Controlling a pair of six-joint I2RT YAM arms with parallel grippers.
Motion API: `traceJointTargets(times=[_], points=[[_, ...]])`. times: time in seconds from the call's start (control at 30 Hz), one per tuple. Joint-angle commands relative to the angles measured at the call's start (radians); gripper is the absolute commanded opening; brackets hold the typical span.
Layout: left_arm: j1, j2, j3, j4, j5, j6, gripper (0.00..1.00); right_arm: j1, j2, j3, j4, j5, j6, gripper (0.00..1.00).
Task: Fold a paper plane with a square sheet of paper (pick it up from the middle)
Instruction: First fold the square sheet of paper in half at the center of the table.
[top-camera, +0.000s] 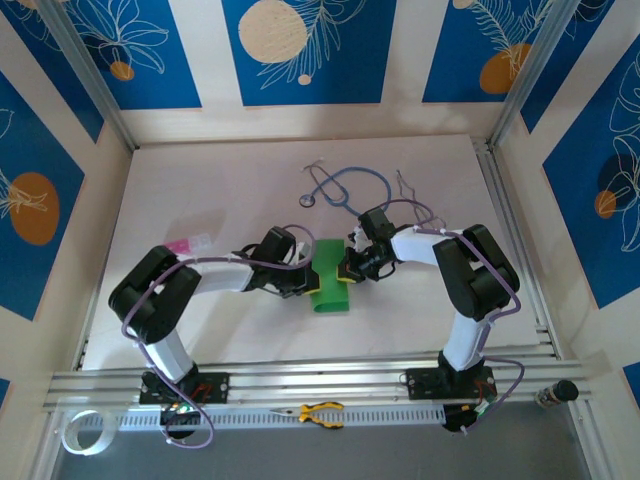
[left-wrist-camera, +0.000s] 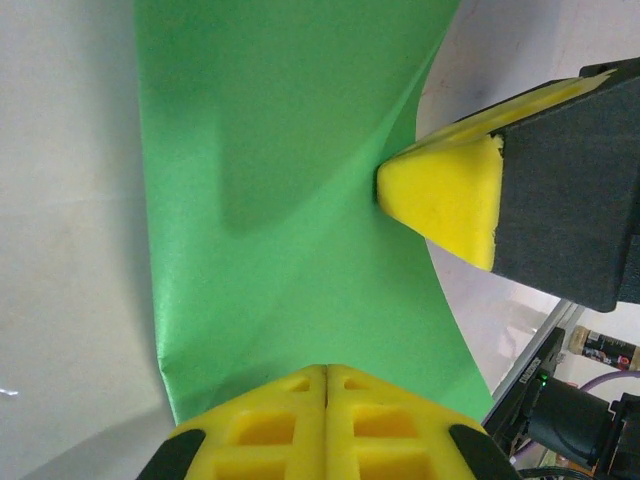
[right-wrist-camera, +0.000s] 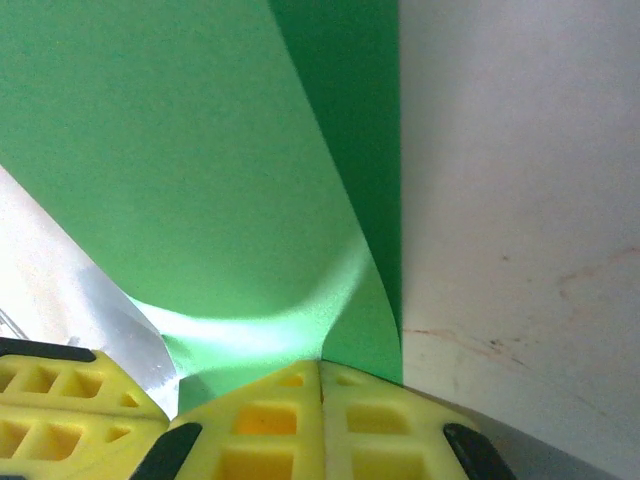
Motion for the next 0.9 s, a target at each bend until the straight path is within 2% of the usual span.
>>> traceJointTargets(times=[0.0,0.37,0.63,0.87], points=[[-0.01,0.018,-0.024,-0.007,0.02,-0.007,0.0,0.001,0.068,-0.049,-0.08,0.152,0.012,0.0],[-0.01,0.015,-0.078,-0.114,-0.045,0.094,0.0,0.002,0.069,-0.064,-0.075,0.154,0.02,0.0],[-0.015,-0.08,-0.019,-0.081,-0.012,0.044,0.03,0.003,0.063,-0.064,-0.076,0.154,0.021,0.0],[-0.025,-0.034,-0.026,0.019,0.057,-0.018,0.03,0.005,0.062,-0.067,-0.072,0.156,0.022,0.0]])
